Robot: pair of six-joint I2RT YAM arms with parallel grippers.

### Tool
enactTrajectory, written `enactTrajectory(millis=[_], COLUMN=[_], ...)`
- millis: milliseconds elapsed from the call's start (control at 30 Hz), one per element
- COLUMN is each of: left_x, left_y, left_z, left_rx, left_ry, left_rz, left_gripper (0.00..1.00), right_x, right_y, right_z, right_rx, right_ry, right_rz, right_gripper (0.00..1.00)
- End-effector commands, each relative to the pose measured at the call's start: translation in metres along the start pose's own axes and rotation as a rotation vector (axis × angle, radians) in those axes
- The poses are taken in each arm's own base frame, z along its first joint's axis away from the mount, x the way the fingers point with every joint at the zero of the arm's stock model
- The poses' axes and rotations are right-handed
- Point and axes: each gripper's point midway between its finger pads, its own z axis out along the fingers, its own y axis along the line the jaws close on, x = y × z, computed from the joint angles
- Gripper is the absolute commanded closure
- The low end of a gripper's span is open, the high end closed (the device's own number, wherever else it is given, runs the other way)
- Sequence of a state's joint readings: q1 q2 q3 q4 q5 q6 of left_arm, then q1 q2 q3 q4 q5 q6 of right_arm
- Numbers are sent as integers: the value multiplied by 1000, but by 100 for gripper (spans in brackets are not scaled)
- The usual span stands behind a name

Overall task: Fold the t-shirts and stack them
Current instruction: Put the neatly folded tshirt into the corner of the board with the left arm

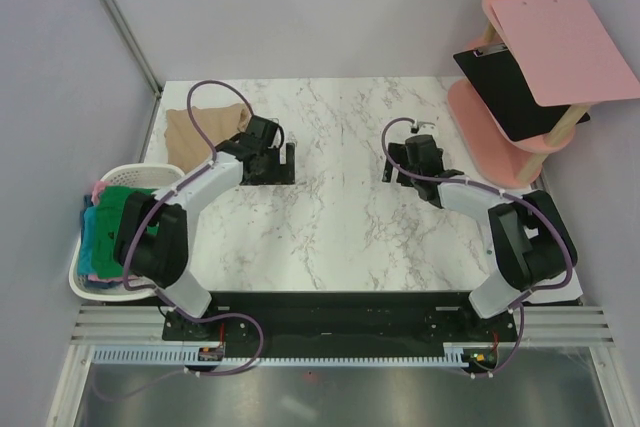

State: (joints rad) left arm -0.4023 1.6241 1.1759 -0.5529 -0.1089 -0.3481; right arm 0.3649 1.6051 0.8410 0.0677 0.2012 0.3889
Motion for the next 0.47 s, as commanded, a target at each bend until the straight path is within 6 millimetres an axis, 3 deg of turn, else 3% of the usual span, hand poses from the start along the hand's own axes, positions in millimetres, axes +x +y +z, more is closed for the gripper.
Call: enactTrajectory(millis=[0,167,433], left_x=[-11,-6,-11], left_y=[-19,-13,-19], left_z=[16,27,25], left_rx=[80,46,77], left_ry=[-56,-36,-46], left_rz=[1,15,39], left_gripper=[0,0,2], right_x=[5,10,3], right_y=[-43,-47,-38], right_z=[2,7,4], right_rx=[157,150,110], right_ry=[14,44,36], right_rz=[26,32,30], right_gripper=[2,2,2])
